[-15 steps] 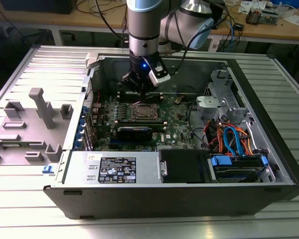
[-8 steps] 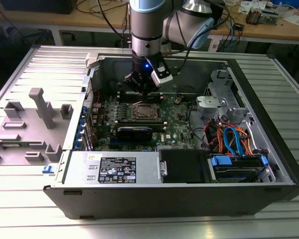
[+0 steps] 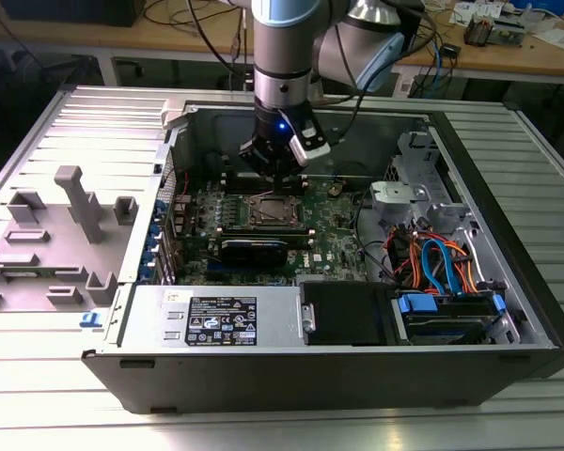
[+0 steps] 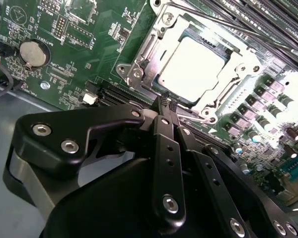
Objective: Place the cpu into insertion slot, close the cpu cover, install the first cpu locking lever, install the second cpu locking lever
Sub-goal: 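Install the first cpu locking lever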
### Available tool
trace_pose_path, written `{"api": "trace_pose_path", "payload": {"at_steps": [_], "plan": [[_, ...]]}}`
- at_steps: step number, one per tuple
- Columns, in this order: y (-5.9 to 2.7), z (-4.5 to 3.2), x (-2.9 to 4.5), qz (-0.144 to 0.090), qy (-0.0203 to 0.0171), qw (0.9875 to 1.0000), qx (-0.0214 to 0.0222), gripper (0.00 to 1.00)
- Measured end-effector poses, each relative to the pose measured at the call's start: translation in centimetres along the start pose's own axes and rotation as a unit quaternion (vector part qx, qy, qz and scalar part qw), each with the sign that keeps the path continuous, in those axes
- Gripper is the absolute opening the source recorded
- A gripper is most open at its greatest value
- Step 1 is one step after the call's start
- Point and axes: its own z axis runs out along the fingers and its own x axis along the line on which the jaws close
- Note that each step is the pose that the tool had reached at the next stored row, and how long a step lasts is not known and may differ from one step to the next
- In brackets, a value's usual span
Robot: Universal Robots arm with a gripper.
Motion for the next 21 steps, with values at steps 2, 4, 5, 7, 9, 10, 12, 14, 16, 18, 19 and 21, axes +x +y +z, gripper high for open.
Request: {"api": "trace_pose_path", "payload": {"at_steps": [2, 4, 5, 7, 9, 10, 12, 14, 16, 18, 19, 21], "plan": [[0.01, 0.18, -0.16, 0.002, 0.0002, 1.0, 0.0003, 0.11], [0.01, 0.32, -0.24, 0.003, 0.0004, 1.0, 0.0005, 0.11], [0.01, 0.4, -0.26, 0.004, 0.0005, 1.0, 0.0005, 0.11], [0.01, 0.58, -0.31, 0.005, 0.0009, 1.0, 0.0006, 0.11], [0.01, 0.77, -0.35, 0.006, 0.0013, 1.0, 0.0007, 0.11], [0.01, 0.84, -0.36, 0.006, 0.0015, 1.0, 0.0007, 0.11], [0.01, 0.97, -0.38, 0.006, 0.0025, 1.0, 0.0007, 0.11], [0.01, 0.99, -0.38, 0.007, 0.0034, 1.0, 0.0009, 0.11], [0.01, 1.0, -0.4, 0.007, 0.0037, 1.0, 0.0008, 0.11], [0.01, 1.01, -0.46, 0.007, 0.0039, 1.0, 0.0008, 0.11], [0.02, 1.01, -0.52, 0.007, 0.0039, 1.0, 0.0007, 0.11], [0.02, 1.02, -0.72, 0.007, 0.0042, 1.0, 0.0008, 0.11]]}}
